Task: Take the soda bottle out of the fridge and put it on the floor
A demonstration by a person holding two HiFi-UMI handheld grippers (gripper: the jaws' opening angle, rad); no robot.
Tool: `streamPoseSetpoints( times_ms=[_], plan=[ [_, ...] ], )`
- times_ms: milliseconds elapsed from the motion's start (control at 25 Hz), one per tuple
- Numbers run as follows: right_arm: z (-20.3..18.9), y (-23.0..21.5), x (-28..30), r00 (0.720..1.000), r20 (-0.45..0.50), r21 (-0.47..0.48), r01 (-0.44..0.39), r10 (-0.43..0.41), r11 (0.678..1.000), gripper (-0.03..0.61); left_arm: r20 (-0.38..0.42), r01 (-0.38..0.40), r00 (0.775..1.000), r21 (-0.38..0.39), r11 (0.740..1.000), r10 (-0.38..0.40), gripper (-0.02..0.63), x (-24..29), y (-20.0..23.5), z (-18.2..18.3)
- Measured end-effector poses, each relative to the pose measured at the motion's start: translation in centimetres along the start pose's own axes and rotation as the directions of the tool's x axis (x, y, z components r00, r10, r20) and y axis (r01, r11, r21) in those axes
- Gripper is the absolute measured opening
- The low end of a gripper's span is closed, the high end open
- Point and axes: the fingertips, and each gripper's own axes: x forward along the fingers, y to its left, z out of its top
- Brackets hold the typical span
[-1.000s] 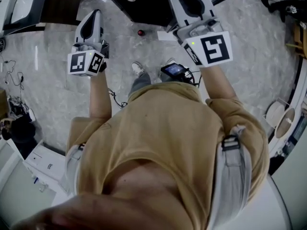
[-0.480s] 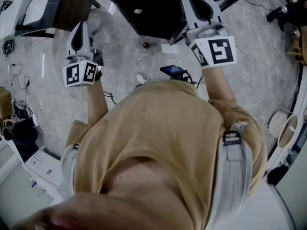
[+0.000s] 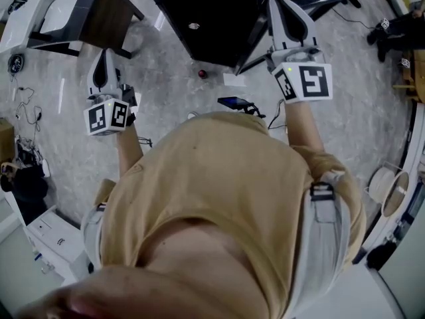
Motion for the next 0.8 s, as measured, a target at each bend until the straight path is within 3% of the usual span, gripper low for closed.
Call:
streamPoseSetpoints(
  times_ms=[280, 800],
  plan=[
    [0.4, -1.7, -1.4, 0.998, -0.019, -0.001, 0.052, -0.052, 0.999, 0.002, -0.011, -0.072, 0.997, -0.025, 0.997, 0.072, 0.002, -2.5, 2.2, 0.1],
    [0.4, -1.2, -0.9, 0.998, -0.023, -0.025, 0.053, -0.053, 0.998, 0.002, -0.007, -0.085, 0.996, -0.029, 0.996, 0.085, 0.002, -2.4, 3.0, -0.5]
  ],
)
